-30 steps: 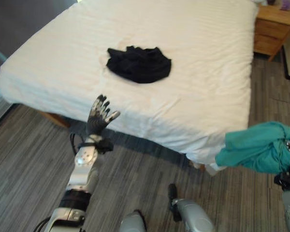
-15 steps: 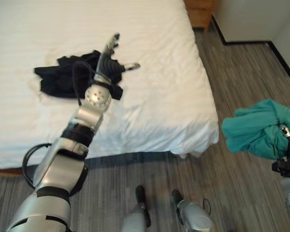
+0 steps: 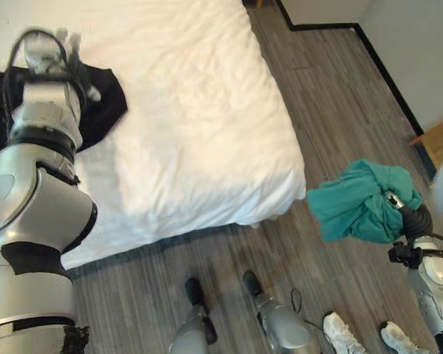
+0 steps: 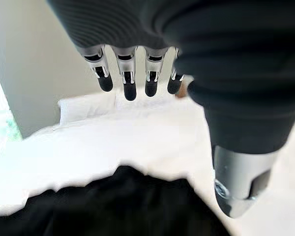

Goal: Pick up bed clothes into laundry basket.

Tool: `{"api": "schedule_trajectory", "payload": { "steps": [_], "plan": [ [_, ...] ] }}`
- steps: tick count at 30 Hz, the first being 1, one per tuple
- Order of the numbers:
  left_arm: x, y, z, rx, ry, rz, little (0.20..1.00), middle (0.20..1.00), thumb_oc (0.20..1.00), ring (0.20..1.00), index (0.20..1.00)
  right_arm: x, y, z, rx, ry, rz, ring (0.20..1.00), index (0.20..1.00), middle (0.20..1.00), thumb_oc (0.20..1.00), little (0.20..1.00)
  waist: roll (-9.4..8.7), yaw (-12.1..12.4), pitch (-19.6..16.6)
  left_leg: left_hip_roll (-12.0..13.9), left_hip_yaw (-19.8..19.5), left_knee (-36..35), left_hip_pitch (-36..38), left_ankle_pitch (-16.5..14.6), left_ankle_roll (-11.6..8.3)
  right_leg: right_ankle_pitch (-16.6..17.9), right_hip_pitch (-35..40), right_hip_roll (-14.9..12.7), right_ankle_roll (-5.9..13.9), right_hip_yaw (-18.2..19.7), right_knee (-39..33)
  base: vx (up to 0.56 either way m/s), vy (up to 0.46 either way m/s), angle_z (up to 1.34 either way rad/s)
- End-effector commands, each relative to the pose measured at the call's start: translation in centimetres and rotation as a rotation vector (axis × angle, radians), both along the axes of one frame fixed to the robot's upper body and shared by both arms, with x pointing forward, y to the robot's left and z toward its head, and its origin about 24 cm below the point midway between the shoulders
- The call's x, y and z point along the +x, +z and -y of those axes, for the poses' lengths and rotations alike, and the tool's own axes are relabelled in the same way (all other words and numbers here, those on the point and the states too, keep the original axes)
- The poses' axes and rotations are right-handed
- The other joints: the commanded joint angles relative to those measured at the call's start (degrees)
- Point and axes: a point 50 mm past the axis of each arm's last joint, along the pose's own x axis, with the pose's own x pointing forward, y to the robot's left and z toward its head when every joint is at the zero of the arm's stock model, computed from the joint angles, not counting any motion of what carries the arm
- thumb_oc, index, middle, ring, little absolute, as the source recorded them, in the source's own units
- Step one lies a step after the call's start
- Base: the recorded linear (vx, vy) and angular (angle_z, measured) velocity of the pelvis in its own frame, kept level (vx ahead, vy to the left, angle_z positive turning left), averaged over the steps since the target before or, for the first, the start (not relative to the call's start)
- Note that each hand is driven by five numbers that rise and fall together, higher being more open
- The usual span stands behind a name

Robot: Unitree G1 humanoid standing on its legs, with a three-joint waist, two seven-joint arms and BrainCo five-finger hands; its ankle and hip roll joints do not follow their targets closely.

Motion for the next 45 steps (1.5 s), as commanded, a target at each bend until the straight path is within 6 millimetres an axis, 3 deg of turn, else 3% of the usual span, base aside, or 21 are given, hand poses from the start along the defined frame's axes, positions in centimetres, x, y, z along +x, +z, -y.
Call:
{"api": "schedule_trajectory", "payload": {
  "steps": [1, 5, 11, 12, 14, 15, 16, 22, 23, 24, 28, 29, 32, 34, 35, 36, 37, 38, 42, 44, 45],
  "plan": [
    [-1.3, 1.1, -2.0, 0.037, 0.104, 0.009, 1.000, 1.000, 1.000, 1.000, 1.000, 0.9, 4.9, 1.4, -0.082, -0.007, 0.189, 0.200, 0.200, 0.200, 0.200, 0.200, -1.05, 0.16, -1.04, 3.71, -1.44, 3.19, -2.21, 0.90, -1.54, 3.85, 3.45, -4.28, 4.49, -4.76, -1.85, 0.02, -0.001, -0.13],
    [-1.3, 0.2, -2.3, 0.022, 0.109, -0.021, 1.000, 1.000, 1.000, 1.000, 1.000, 1.3, 6.0, 1.0, -0.129, 0.015, 0.217, 0.200, 0.200, 0.200, 0.200, 0.200, -1.95, -0.14, -0.71, 4.06, -1.44, 3.25, -2.92, 0.79, -1.59, 4.27, 2.58, -4.13, 4.56, -5.18, -1.90, 0.00, -0.001, -0.04],
    [-2.5, 1.3, -3.9, 0.081, 0.166, -0.028, 1.000, 1.000, 1.000, 1.000, 1.000, 0.3, 6.1, 2.2, -0.173, -0.026, 0.205, 0.200, 0.200, 0.200, 0.200, 0.200, -4.21, -1.76, 0.13, 4.80, -1.97, 5.03, -6.33, 0.11, -1.68, 6.02, 0.54, -3.93, 4.77, -5.82, -2.59, 0.01, -0.002, 0.01],
    [-3.0, 3.8, -4.0, 0.117, 0.169, 0.017, 1.000, 1.000, 1.000, 1.000, 1.000, -0.1, 6.1, 2.9, -0.176, -0.048, 0.198, 0.200, 0.200, 0.200, 0.200, 0.200, -4.94, -2.40, 0.60, 4.84, -2.12, 5.36, -8.06, 0.00, -1.69, 7.04, -0.52, -4.00, 4.93, -5.96, -3.14, 0.10, 0.035, 0.03],
    [-3.5, 4.9, -4.2, 0.130, 0.172, 0.036, 1.000, 1.000, 1.000, 1.000, 1.000, -0.5, 5.6, 3.0, -0.167, -0.061, 0.188, 0.200, 0.200, 0.200, 0.200, 0.200, -5.20, -2.83, 0.82, 4.50, -2.90, 5.49, -9.34, -2.06, -1.89, 7.15, -1.05, -4.45, 5.16, -6.42, -4.20, 0.06, 0.028, 0.06],
    [-3.6, 5.2, -4.3, 0.129, 0.173, 0.046, 1.000, 1.000, 1.000, 1.000, 1.000, -0.6, 5.4, 3.0, -0.164, -0.066, 0.186, 0.200, 0.200, 0.200, 0.200, 0.200, -5.49, -2.81, 1.45, 4.54, -2.79, 6.12, -11.20, -0.33, -1.62, 8.16, -2.06, -4.46, 5.13, -6.44, -4.30, 0.01, 0.017, 0.09],
    [-3.5, 5.6, -4.0, 0.133, 0.165, 0.057, 1.000, 1.000, 1.000, 1.000, 1.000, -0.6, 5.2, 2.9, -0.159, -0.070, 0.185, 0.200, 0.200, 0.200, 0.200, 0.200, -5.34, -2.81, 1.32, 4.38, -3.52, 6.14, -11.60, -2.26, -1.89, 7.35, -1.88, -4.76, 5.16, -7.13, -4.92, 0.01, 0.020, 0.11],
    [-2.5, 6.2, -2.1, 0.041, 0.054, 0.162, 1.000, 1.000, 1.000, 1.000, 1.000, -0.3, 3.9, 1.2, -0.110, -0.038, 0.176, 0.200, 0.200, 0.200, 0.200, 0.200, -5.75, -2.62, 2.60, 3.81, -5.29, 7.74, -16.50, -2.98, -1.70, 8.95, -3.94, -5.38, 5.57, -7.86, -6.37, 0.03, 0.015, 0.11],
    [-2.1, 5.7, -1.7, -0.037, 0.009, 0.194, 0.561, 0.561, 0.561, 0.561, 0.561, -0.4, 3.6, 1.0, -0.106, -0.035, 0.170, 0.200, 0.200, 0.200, 0.200, 0.200, -5.57, -2.46, 2.81, 3.66, -5.55, 8.08, -17.06, -3.22, -1.62, 8.96, -4.03, -5.58, 5.70, -8.11, -6.44, 0.05, 0.021, 0.14],
    [-1.8, 5.5, -1.2, -0.134, -0.033, 0.253, 0.200, 0.200, 0.200, 0.200, 0.200, -0.5, 3.3, 0.8, -0.098, -0.035, 0.165, 0.200, 0.200, 0.200, 0.200, 0.200, -5.52, -2.19, 2.95, 3.34, -5.80, 8.20, -17.34, -3.33, -1.54, 8.84, -3.99, -5.66, 5.66, -8.27, -6.42, 0.05, 0.008, 0.11],
    [-0.8, 3.3, -0.5, -0.615, -0.177, 0.403, 0.200, 0.200, 0.200, 0.200, 0.200, -1.1, 1.7, 0.3, -0.072, -0.025, 0.115, 0.200, 0.200, 0.200, 0.200, 0.200, -4.81, -1.45, 2.76, 2.28, -6.67, 8.27, -17.66, -3.49, -1.39, 8.79, -3.78, -6.21, 5.87, -9.02, -5.99, 0.02, -0.002, 0.15],
    [-0.7, 3.5, -0.1, -0.727, -0.214, 0.452, 0.200, 0.200, 0.200, 0.200, 0.200, -1.3, 1.1, 0.3, -0.059, -0.017, 0.092, 0.200, 0.200, 0.200, 0.200, 0.200, -4.55, -1.20, 2.72, 1.98, -6.52, 8.56, -17.79, -1.93, -1.07, 9.02, -3.93, -6.27, 5.76, -9.13, -5.43, -0.05, -0.003, 0.15],
    [-0.2, 4.8, 1.4, -0.746, -0.285, 0.478, 0.200, 0.200, 0.200, 0.200, 0.200, -1.2, 1.1, 0.4, -0.066, -0.003, 0.081, 0.200, 0.200, 0.200, 0.200, 0.200, -4.12, -1.25, 1.93, 1.98, -6.66, 8.37, -17.12, -1.92, -1.14, 8.32, -3.57, -6.27, 5.68, -9.69, -5.11, -0.01, -0.003, 0.07],
    [-0.5, 4.5, 0.7, -0.778, -0.287, 0.465, 0.200, 0.200, 0.200, 0.200, 0.200, -1.2, 1.0, 0.4, -0.058, 0.009, 0.078, 0.200, 0.200, 0.200, 0.200, 0.200, -3.96, -1.36, 1.71, 1.98, -6.70, 8.28, -16.55, -1.97, -1.19, 7.95, -3.28, -6.24, 5.65, -9.83, -4.87, 0.05, 0.008, 0.00],
    [-0.6, 4.7, 0.5, -0.801, -0.290, 0.480, 0.200, 0.200, 0.200, 0.200, 0.200, -1.3, 1.1, 0.5, -0.059, 0.013, 0.080, 0.200, 0.200, 0.200, 0.200, 0.200, -3.64, -1.43, 1.11, 1.82, -7.04, 7.96, -15.54, -3.86, -1.42, 6.95, -2.59, -6.31, 5.62, -10.05, -4.93, 0.00, 0.000, 0.00],
    [-0.7, 5.3, 0.7, -0.813, -0.313, 0.496, 0.200, 0.200, 0.200, 0.200, 0.200, -1.3, 1.1, 0.5, -0.061, 0.023, 0.074, 0.200, 0.200, 0.200, 0.200, 0.200, -3.35, -1.33, 1.21, 1.78, -6.68, 7.93, -15.78, -1.88, -1.20, 7.56, -3.07, -6.29, 5.60, -9.94, -4.49, 0.00, 0.000, 0.00],
    [-0.5, 5.5, 1.1, -0.812, -0.337, 0.481, 0.200, 0.200, 0.200, 0.200, 0.200, -1.4, 0.9, 0.7, -0.063, 0.020, 0.066, 0.200, 0.200, 0.200, 0.200, 0.200, -2.91, -1.23, 1.06, 1.62, -6.72, 7.80, -15.37, -1.87, -1.18, 7.39, -2.91, -6.28, 5.56, -10.04, -4.28, -0.07, 0.015, 0.00],
    [-0.1, 6.2, 2.5, -0.825, -0.415, 0.486, 0.200, 0.200, 0.200, 0.200, 0.200, -1.4, 0.8, 0.9, -0.062, 0.012, 0.056, 0.200, 0.200, 0.200, 0.200, 0.200, -2.08, -0.66, 1.10, 1.40, -7.02, 7.47, -14.53, -1.80, -1.17, 6.67, -2.45, -6.40, 5.50, -10.42, -3.95, 0.00, 0.000, 0.00],
    [0.4, 6.5, 4.4, -0.906, -0.530, 0.504, 0.200, 0.200, 0.200, 0.200, 0.200, -1.3, 0.5, 1.0, -0.053, 0.005, 0.046, 0.200, 0.200, 0.200, 0.200, 0.200, -1.16, -0.01, 1.32, 1.16, -7.35, 7.06, -13.45, -1.70, -1.17, 6.05, -1.95, -6.54, 5.40, -10.89, -3.45, 0.00, 0.006, 0.02],
    [0.7, 7.7, 7.5, -1.103, -0.749, 0.560, 0.200, 0.200, 0.200, 0.200, 0.200, -0.6, 0.8, 1.1, -0.049, -0.003, 0.055, 0.200, 0.200, 0.200, 0.200, 0.200, -0.04, 0.84, 1.51, 0.92, -7.42, 6.46, -11.89, -1.52, -1.24, 5.46, -1.27, -6.57, 5.15, -11.21, -2.78, -0.01, 0.004, 0.03],
    [0.8, 7.7, 7.9, -1.127, -0.771, 0.554, 0.200, 0.200, 0.200, 0.200, 0.200, -0.4, 0.9, 1.2, -0.052, -0.005, 0.056, 0.200, 0.200, 0.200, 0.200, 0.200, 0.34, 1.01, 1.47, 0.89, -7.39, 6.27, -11.30, -1.49, -1.23, 5.24, -0.95, -6.63, 5.06, -11.42, -2.66, 0.00, 0.000, 0.00]
  ]
}}
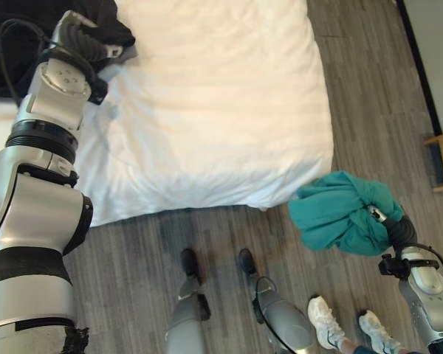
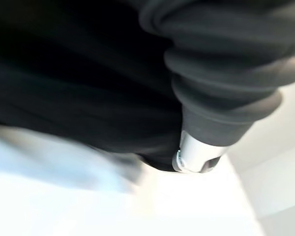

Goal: Pick up bed clothes into laundry basket.

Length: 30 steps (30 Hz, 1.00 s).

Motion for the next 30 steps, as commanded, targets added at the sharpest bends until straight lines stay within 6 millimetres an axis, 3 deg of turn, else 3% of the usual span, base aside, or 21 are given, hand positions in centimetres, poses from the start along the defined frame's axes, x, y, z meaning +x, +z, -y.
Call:
{"api": "schedule_trajectory", "payload": {
  "steps": [1, 3, 4, 5, 6, 8, 11, 13, 14, 15, 16, 20, 21, 22, 23, 24, 25, 26, 30],
  "plan": [
    [-0.6, 3.8, 3.2, -0.190, -0.256, 0.231, 0.200, 0.200, 0.200, 0.200, 0.200, 0.6, 4.1, 2.4, -0.024, -0.071, 0.176, 0.200, 0.200, 0.200, 0.200, 0.200, 0.91, -0.29, 0.46, 2.36, -3.37, 2.42, 1.62, -1.66, -2.85, 0.23, 5.17, -4.03, 4.36, -2.99, 4.21, 0.00, 0.000, 0.00],
    [-0.8, 4.0, 5.2, -0.273, -0.396, 0.288, 0.200, 0.200, 0.200, 0.200, 0.200, 0.7, 4.5, 2.7, -0.028, -0.084, 0.190, 0.200, 0.200, 0.200, 0.200, 0.200, 1.96, 0.46, 0.32, 2.19, -3.44, 1.98, 2.99, -1.57, -2.88, -0.49, 5.90, -4.11, 4.23, -3.29, 4.78, 0.00, 0.000, 0.00],
    [-0.9, 3.6, 5.9, -0.306, -0.448, 0.299, 0.200, 0.200, 0.200, 0.200, 0.200, 0.8, 4.8, 2.9, -0.029, -0.091, 0.196, 0.200, 0.200, 0.200, 0.200, 0.200, 2.64, 0.88, 0.16, 2.11, -3.41, 1.61, 3.53, -1.14, -2.92, -0.67, 6.20, -4.13, 4.11, -3.51, 4.90, 0.00, 0.000, 0.00],
    [-0.7, 2.4, 7.9, -0.332, -0.537, 0.287, 0.200, 0.200, 0.200, 0.200, 0.200, 1.0, 4.9, 3.3, -0.039, -0.113, 0.193, 0.200, 0.200, 0.200, 0.200, 0.200, 3.69, 1.61, -0.19, 2.01, -3.52, 0.96, 5.11, -0.94, -2.97, -1.40, 7.09, -4.21, 3.77, -3.94, 5.12, 0.00, 0.000, 0.00],
    [-1.0, 1.6, 9.8, -0.252, -0.609, 0.254, 0.200, 0.200, 0.200, 0.200, 0.200, 1.0, 5.0, 3.9, -0.060, -0.141, 0.186, 0.200, 0.200, 0.200, 0.200, 0.200, 4.65, 2.18, -0.42, 1.67, -3.92, 0.73, 6.66, -1.08, -2.92, -2.12, 8.27, -4.35, 3.50, -4.30, 5.56, 0.00, 0.000, 0.00],
    [-1.0, 0.6, 11.3, -0.249, -0.683, 0.213, 0.200, 0.200, 0.200, 0.200, 0.200, 1.3, 5.7, 4.3, -0.094, -0.144, 0.193, 0.200, 0.200, 0.200, 0.200, 0.200, 5.75, 2.59, -0.93, 1.65, -4.07, -0.18, 7.76, -0.16, -3.09, -2.77, 8.66, -4.17, 3.08, -4.46, 5.67, -0.04, 0.006, 0.06],
    [-1.8, 0.2, 12.6, -0.352, -0.804, 0.235, 0.200, 0.200, 0.200, 0.200, 0.200, 1.2, 5.4, 4.6, -0.089, -0.165, 0.178, 0.200, 0.200, 0.200, 0.200, 0.200, 6.84, 2.88, -2.23, 1.75, -4.59, -0.32, 9.30, 0.03, -3.24, -3.45, 10.36, -3.92, 2.41, -4.17, 5.48, -0.02, -0.045, 0.04],
    [-2.5, -1.2, 14.7, -0.462, -0.916, 0.231, 0.200, 0.200, 0.200, 0.200, 0.200, 1.1, 5.0, 4.5, -0.081, -0.167, 0.167, 0.200, 0.200, 0.200, 0.200, 0.200, 7.38, 3.32, -3.64, 1.76, -5.02, -0.37, 10.86, -0.02, -3.21, -4.00, 11.90, -3.67, 2.07, -4.28, 5.69, 0.02, -0.073, -0.01],
    [-2.8, -2.4, 16.7, -0.477, -0.981, 0.197, 0.200, 0.200, 0.200, 0.200, 0.200, 1.2, 5.1, 4.5, -0.084, -0.173, 0.166, 0.200, 0.200, 0.200, 0.200, 0.200, 7.80, 3.42, -4.63, 1.73, -5.13, -0.84, 12.13, 0.10, -3.16, -4.33, 12.96, -3.42, 1.71, -4.43, 5.76, 0.03, -0.033, 0.02],
    [-2.8, -2.4, 16.7, -0.477, -0.981, 0.196, 0.200, 0.200, 0.200, 0.200, 0.200, 1.1, 5.0, 4.6, -0.085, -0.174, 0.166, 0.200, 0.200, 0.200, 0.200, 0.200, 7.81, 3.44, -4.61, 1.72, -5.15, -0.92, 12.25, 0.12, -3.17, -4.34, 13.07, -3.43, 1.70, -4.45, 5.73, 0.02, -0.039, 0.07],
    [-3.2, -3.1, 18.5, -0.452, -1.030, 0.176, 0.200, 0.200, 0.200, 0.200, 0.200, 1.2, 5.2, 4.9, -0.101, -0.189, 0.160, 0.200, 0.200, 0.200, 0.200, 0.200, 8.21, 3.39, -5.69, 1.75, -5.29, -1.53, 13.37, 0.29, -3.24, -4.54, 13.70, -3.12, 1.47, -4.44, 5.83, 0.01, -0.017, 0.08],
    [-3.0, -3.7, 19.1, -0.371, -1.016, 0.136, 0.200, 0.200, 0.200, 0.200, 0.200, 1.5, 5.4, 4.9, -0.125, -0.186, 0.155, 0.200, 0.200, 0.200, 0.200, 0.200, 8.36, 3.12, -6.49, 1.92, -5.28, -1.94, 14.05, 0.69, -3.40, -4.92, 14.52, -2.79, 1.13, -4.53, 5.56, -0.01, -0.036, 0.03],
    [-2.4, -3.4, 17.6, -0.255, -0.925, 0.140, 0.200, 0.200, 0.200, 0.200, 0.200, 1.2, 5.2, 5.2, -0.148, -0.180, 0.134, 0.200, 0.200, 0.200, 0.200, 0.200, 8.34, 2.74, -6.95, 2.10, -5.00, -2.06, 14.33, 0.83, -3.42, -4.88, 14.86, -2.71, 1.03, -4.52, 5.31, 0.00, -0.025, 0.03],
    [-2.3, -3.4, 17.7, -0.253, -0.925, 0.140, 0.200, 0.200, 0.200, 0.200, 0.200, 1.2, 5.2, 5.2, -0.147, -0.181, 0.134, 0.200, 0.200, 0.200, 0.200, 0.200, 8.32, 2.75, -6.92, 2.08, -5.01, -2.08, 14.36, 0.84, -3.42, -4.88, 14.91, -2.72, 1.03, -4.54, 5.28, 0.02, -0.042, 0.03],
    [-1.4, -2.2, 15.4, 0.023, -0.717, 0.160, 0.476, 0.476, 0.476, 0.476, 0.476, 0.6, 4.7, 5.6, -0.167, -0.179, 0.100, 0.200, 0.200, 0.200, 0.200, 0.200, 8.09, 2.42, -7.22, 2.16, -4.89, -2.34, 14.66, 0.56, -3.31, -5.09, 15.17, -2.80, 1.05, -4.55, 4.93, 0.01, -0.034, 0.01],
    [-0.3, -0.6, 12.5, 0.383, -0.433, 0.152, 1.000, 1.000, 1.000, 1.000, 1.000, -0.1, 4.0, 5.6, -0.186, -0.164, 0.064, 0.200, 0.200, 0.200, 0.200, 0.200, 7.84, 1.93, -7.46, 2.43, -4.54, -2.41, 14.25, 0.73, -3.21, -4.62, 14.79, -2.69, 1.23, -4.33, 4.49, -0.01, -0.036, -0.03],
    [1.0, -1.0, 9.4, 0.460, -0.225, 0.089, 1.000, 1.000, 1.000, 1.000, 1.000, 0.1, 4.0, 5.5, -0.175, -0.149, 0.067, 0.200, 0.200, 0.200, 0.200, 0.200, 7.01, 1.15, -7.15, 2.68, -4.11, -1.99, 13.69, 0.53, -3.16, -4.21, 14.14, -2.67, 1.50, -3.83, 4.48, -0.06, 0.000, -0.03],
    [1.1, -0.1, 5.1, 0.582, 0.026, 0.031, 1.000, 1.000, 1.000, 1.000, 1.000, 0.4, 4.4, 4.8, -0.159, -0.115, 0.097, 0.200, 0.200, 0.200, 0.200, 0.200, 5.76, 0.23, -6.42, 3.12, -3.36, -1.04, 12.73, 0.06, -3.16, -3.76, 13.12, -2.73, 1.91, -3.19, 4.71, -0.09, 0.024, -0.30],
    [-0.9, 3.0, -0.8, 0.733, 0.313, -0.007, 1.000, 1.000, 1.000, 1.000, 1.000, 0.6, 5.6, 4.1, -0.148, -0.071, 0.162, 0.200, 0.200, 0.200, 0.200, 0.200, 1.72, -0.79, -3.67, 4.46, -3.17, 2.09, 7.87, -0.30, -3.50, -1.96, 9.57, -2.51, 2.69, -3.13, 4.84, -0.10, 0.006, -0.29]
  ]
}}
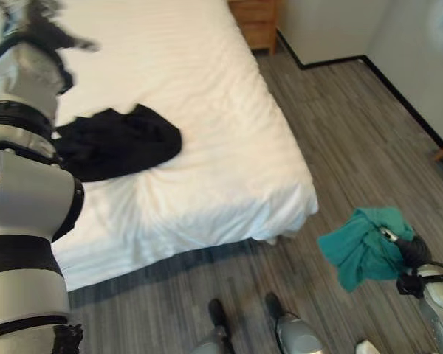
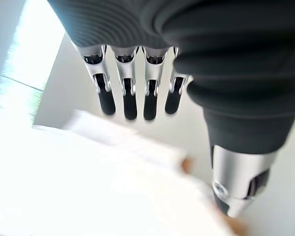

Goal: Pick up bed clothes into laundry basket.

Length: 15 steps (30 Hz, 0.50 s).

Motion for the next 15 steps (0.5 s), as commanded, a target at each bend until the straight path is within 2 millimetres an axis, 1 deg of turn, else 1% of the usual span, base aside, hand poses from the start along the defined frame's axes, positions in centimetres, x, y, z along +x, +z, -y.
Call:
{"api": "schedule_trajectory", "payload": {
  "steps": [1, 3, 4, 5, 7, 8, 10, 11, 12, 14, 15],
  "plan": [
    [1.5, 0.2, 4.0, 0.195, -0.115, 0.001, 1.000, 1.000, 1.000, 1.000, 1.000, 2.8, 6.8, 1.5, -0.023, -0.018, 0.316, 0.200, 0.200, 0.200, 0.200, 0.200, -3.86, 2.37, 2.33, 3.17, -3.28, 3.73, -0.26, -0.90, -0.76, 1.06, 6.04, -4.58, 4.07, -3.30, -1.66, -0.03, 0.008, -0.04],
    [0.9, 0.1, 2.4, 0.194, -0.060, -0.009, 1.000, 1.000, 1.000, 1.000, 1.000, 2.8, 6.7, 0.9, -0.004, 0.004, 0.327, 0.200, 0.200, 0.200, 0.200, 0.200, -5.62, 1.92, 2.84, 3.55, -3.28, 3.83, -1.33, -0.91, -0.87, 1.91, 5.19, -4.55, 4.27, -3.39, -2.00, 0.00, 0.000, 0.00],
    [0.9, 0.1, 2.4, 0.194, -0.060, -0.009, 1.000, 1.000, 1.000, 1.000, 1.000, 2.8, 6.7, 0.9, -0.003, 0.004, 0.327, 0.200, 0.200, 0.200, 0.200, 0.200, -5.61, 1.90, 2.81, 3.55, -3.30, 3.84, -1.37, -0.91, -0.86, 1.91, 5.15, -4.56, 4.27, -3.40, -1.99, -0.01, 0.035, 0.05],
    [0.0, 0.9, 1.0, 0.225, -0.005, 0.002, 1.000, 1.000, 1.000, 1.000, 1.000, 2.7, 6.8, 0.6, 0.010, 0.015, 0.340, 0.200, 0.200, 0.200, 0.200, 0.200, -6.99, 1.71, 3.78, 3.89, -3.45, 4.37, -2.96, -1.26, -1.01, 2.51, 3.92, -4.78, 4.47, -3.65, -1.95, -0.02, 0.028, 0.06],
    [-0.1, 1.3, 1.2, 0.246, -0.001, 0.008, 1.000, 1.000, 1.000, 1.000, 1.000, 2.7, 6.7, 0.1, 0.011, 0.024, 0.347, 0.200, 0.200, 0.200, 0.200, 0.200, -8.08, 1.63, 4.57, 3.87, -3.60, 4.82, -4.78, -1.33, -1.03, 3.06, 2.81, -4.90, 4.58, -3.97, -2.22, 0.00, 0.030, 0.07],
    [-0.1, 1.3, 1.2, 0.246, -0.001, 0.008, 1.000, 1.000, 1.000, 1.000, 1.000, 2.7, 6.7, 0.1, 0.011, 0.024, 0.347, 0.200, 0.200, 0.200, 0.200, 0.200, -8.08, 1.63, 4.57, 3.87, -3.60, 4.82, -4.78, -1.33, -1.03, 3.06, 2.81, -4.90, 4.58, -3.97, -2.22, 0.00, 0.029, 0.16],
    [-0.1, 1.8, 1.6, 0.269, 0.006, 0.026, 1.000, 1.000, 1.000, 1.000, 1.000, 2.8, 6.8, -0.2, 0.013, 0.031, 0.357, 0.200, 0.200, 0.200, 0.200, 0.200, -9.08, 1.44, 5.86, 3.86, -3.84, 5.29, -6.86, -1.30, -1.05, 3.53, 1.45, -5.10, 4.59, -4.25, -2.33, -0.03, 0.031, 0.18],
    [-0.5, 2.8, 1.4, 0.284, 0.024, 0.055, 1.000, 1.000, 1.000, 1.000, 1.000, 3.0, 7.1, -0.6, 0.017, 0.042, 0.374, 0.200, 0.200, 0.200, 0.200, 0.200, -9.91, 1.15, 7.13, 3.99, -3.99, 5.70, -9.29, -1.15, -1.15, 3.97, -0.16, -5.12, 4.60, -4.47, -2.47, -0.05, 0.020, 0.11],
    [-0.7, 3.1, 1.3, 0.285, 0.033, 0.067, 1.000, 1.000, 1.000, 1.000, 1.000, 3.2, 7.3, -1.0, 0.018, 0.057, 0.382, 0.200, 0.200, 0.200, 0.200, 0.200, -10.30, 0.92, 7.67, 3.98, -4.01, 5.82, -10.49, -0.99, -1.21, 4.43, -0.93, -5.08, 4.65, -4.34, -2.75, -0.04, 0.011, 0.11],
    [-1.5, 3.9, 0.4, 0.284, 0.068, 0.083, 1.000, 1.000, 1.000, 1.000, 1.000, 3.2, 7.5, -1.5, 0.022, 0.077, 0.392, 0.200, 0.200, 0.200, 0.200, 0.200, -11.07, 0.38, 8.34, 4.22, -4.15, 6.33, -12.62, -1.03, -1.22, 5.10, -2.49, -5.08, 4.70, -4.23, -3.22, -0.01, 0.022, 0.07],
    [-1.9, 4.2, -0.1, 0.274, 0.080, 0.100, 1.000, 1.000, 1.000, 1.000, 1.000, 3.3, 7.3, -2.0, 0.020, 0.085, 0.391, 0.200, 0.200, 0.200, 0.200, 0.200, -11.93, -0.22, 9.19, 4.43, -4.13, 7.20, -14.75, -1.29, -1.14, 6.23, -3.72, -4.89, 5.03, -3.91, -4.23, 0.10, 0.023, -0.02]
  ]
}}
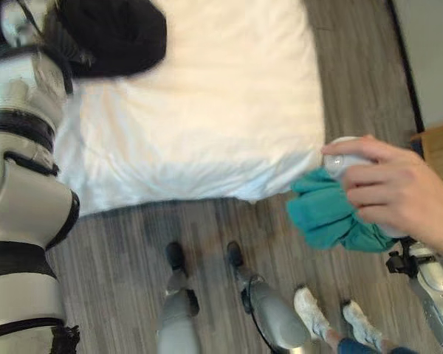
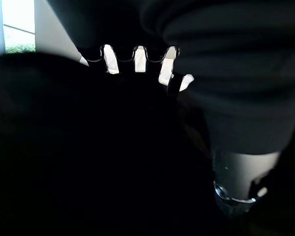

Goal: Pick up bed clothes into laundry basket.

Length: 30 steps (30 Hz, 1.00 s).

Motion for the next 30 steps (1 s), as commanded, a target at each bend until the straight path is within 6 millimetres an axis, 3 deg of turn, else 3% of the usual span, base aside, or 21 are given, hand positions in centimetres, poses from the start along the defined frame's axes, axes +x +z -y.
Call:
{"api": "schedule_trajectory", "payload": {
  "steps": [1, 4, 5, 8, 9, 12, 13, 15, 16, 19, 20, 22, 30],
  "plan": [
    [-0.9, 0.0, -1.5, 0.028, 0.070, 0.003, 1.000, 1.000, 1.000, 1.000, 1.000, 0.2, 2.6, 1.4, 0.013, -0.071, 0.142, 0.200, 0.200, 0.200, 0.200, 0.200, -0.91, -1.39, -2.16, 3.74, -2.14, 2.72, 0.50, -3.72, -2.14, 2.74, 7.47, -5.28, 5.15, -0.67, -2.47, 0.10, 0.014, -0.05],
    [-0.7, -0.5, -1.6, -0.026, 0.035, 0.015, 1.000, 1.000, 1.000, 1.000, 1.000, 0.1, 2.3, 0.7, 0.016, -0.051, 0.137, 0.200, 0.200, 0.200, 0.200, 0.200, -0.78, -1.52, -2.26, 3.83, -2.28, 4.42, -1.11, -4.80, -1.89, 3.23, 6.77, -5.13, 5.40, 0.07, -2.75, 0.07, 0.025, -0.04],
    [-0.4, -1.8, -2.2, -0.205, -0.042, 0.022, 0.200, 0.200, 0.200, 0.200, 0.200, 0.0, 2.1, 0.6, 0.022, -0.046, 0.130, 0.200, 0.200, 0.200, 0.200, 0.200, -0.56, -1.61, -2.38, 3.67, -2.03, 5.00, -1.21, -5.27, -1.75, 2.94, 6.80, -5.25, 5.41, 0.46, -2.59, 0.04, 0.062, -0.10],
    [0.1, -4.9, -3.3, -0.634, -0.230, 0.079, 0.200, 0.200, 0.200, 0.200, 0.200, -0.6, 1.3, 0.8, 0.033, -0.058, 0.098, 0.200, 0.200, 0.200, 0.200, 0.200, 0.67, -1.65, -3.01, 3.16, -1.99, 5.56, -0.69, -6.07, -1.44, 1.75, 7.10, -5.43, 5.34, 0.52, -1.96, 0.03, 0.062, -0.13],
    [0.6, -5.5, -2.8, -0.722, -0.307, 0.084, 0.200, 0.200, 0.200, 0.200, 0.200, -0.6, 0.5, 1.0, 0.019, -0.047, 0.057, 0.200, 0.200, 0.200, 0.200, 0.200, 2.10, -2.23, -4.25, 2.88, -1.90, 5.17, 0.60, -6.14, -1.57, 0.31, 7.50, -5.32, 5.30, 0.44, -0.92, 0.02, 0.046, -0.06],
    [1.2, -5.7, -1.7, -0.843, -0.438, 0.136, 0.200, 0.200, 0.200, 0.200, 0.200, -0.3, 0.8, 1.4, 0.020, -0.045, 0.057, 0.200, 0.200, 0.200, 0.200, 0.200, 3.44, -2.84, -5.61, 2.69, -1.70, 4.07, 3.84, -6.22, -1.81, -1.56, 8.35, -5.29, 5.12, 0.43, 1.36, 0.01, 0.067, -0.05],
    [2.2, -4.4, 1.8, -0.899, -0.631, 0.209, 0.200, 0.200, 0.200, 0.200, 0.200, 0.0, 1.4, 1.9, 0.009, -0.065, 0.080, 0.200, 0.200, 0.200, 0.200, 0.200, 4.92, -2.19, -5.61, 2.05, -1.23, 3.26, 5.66, -4.34, -1.50, -1.46, 8.58, -5.54, 4.85, 0.18, 2.92, 0.00, 0.072, -0.18],
    [2.8, -4.0, 5.1, -0.989, -0.843, 0.249, 0.200, 0.200, 0.200, 0.200, 0.200, 0.3, 1.6, 2.4, 0.002, -0.102, 0.086, 0.200, 0.200, 0.200, 0.200, 0.200, 7.17, -0.43, -5.00, 1.25, -1.68, 2.02, 8.61, -3.89, -1.53, -2.63, 10.45, -6.00, 4.44, -0.90, 3.52, 0.01, 0.029, -0.06],
    [2.8, -4.2, 8.3, -1.045, -1.057, 0.270, 0.200, 0.200, 0.200, 0.200, 0.200, 0.4, 1.8, 2.6, -0.002, -0.121, 0.097, 0.200, 0.200, 0.200, 0.200, 0.200, 8.50, 0.71, -4.84, 0.75, -1.95, 1.33, 10.88, -3.51, -1.58, -3.35, 12.00, -6.17, 3.91, -1.66, 3.93, 0.01, -0.007, 0.17],
    [2.5, -7.0, 11.9, -1.125, -1.255, 0.198, 0.200, 0.200, 0.200, 0.200, 0.200, 0.2, 1.8, 3.7, 0.010, -0.185, 0.096, 0.200, 0.200, 0.200, 0.200, 0.200, 10.86, 2.82, -5.42, 0.06, -2.77, 0.23, 13.59, -2.51, -1.56, -4.37, 14.15, -6.10, 3.07, -2.50, 4.36, 0.01, -0.029, 0.17],
    [1.9, -9.2, 13.9, -1.139, -1.350, 0.123, 0.200, 0.200, 0.200, 0.200, 0.200, 0.0, 1.7, 4.6, 0.004, -0.242, 0.092, 0.200, 0.200, 0.200, 0.200, 0.200, 12.21, 3.99, -6.12, -0.17, -3.34, -0.48, 15.71, -2.12, -1.50, -5.10, 15.96, -5.93, 2.48, -2.90, 4.66, 0.02, -0.051, 0.12],
    [1.6, -11.7, 15.0, -1.192, -1.402, 0.030, 0.200, 0.200, 0.200, 0.200, 0.200, -0.2, 1.8, 5.5, -0.009, -0.284, 0.087, 0.200, 0.200, 0.200, 0.200, 0.200, 13.34, 4.64, -7.71, -0.18, -3.70, -1.68, 18.20, -1.54, -1.54, -5.86, 17.92, -5.51, 1.94, -3.05, 4.87, 0.02, -0.064, 0.09],
    [-1.7, -16.9, 16.1, -1.499, -1.603, 0.024, 0.200, 0.200, 0.200, 0.200, 0.200, -0.3, 2.2, 5.8, 0.017, -0.328, 0.119, 0.200, 0.200, 0.200, 0.200, 0.200, 15.79, 6.25, -12.89, -0.34, -4.01, -5.10, 24.76, -0.16, -1.63, -7.41, 23.75, -4.33, 0.73, -3.66, 4.84, 0.03, -0.063, 0.08]
  ]
}}
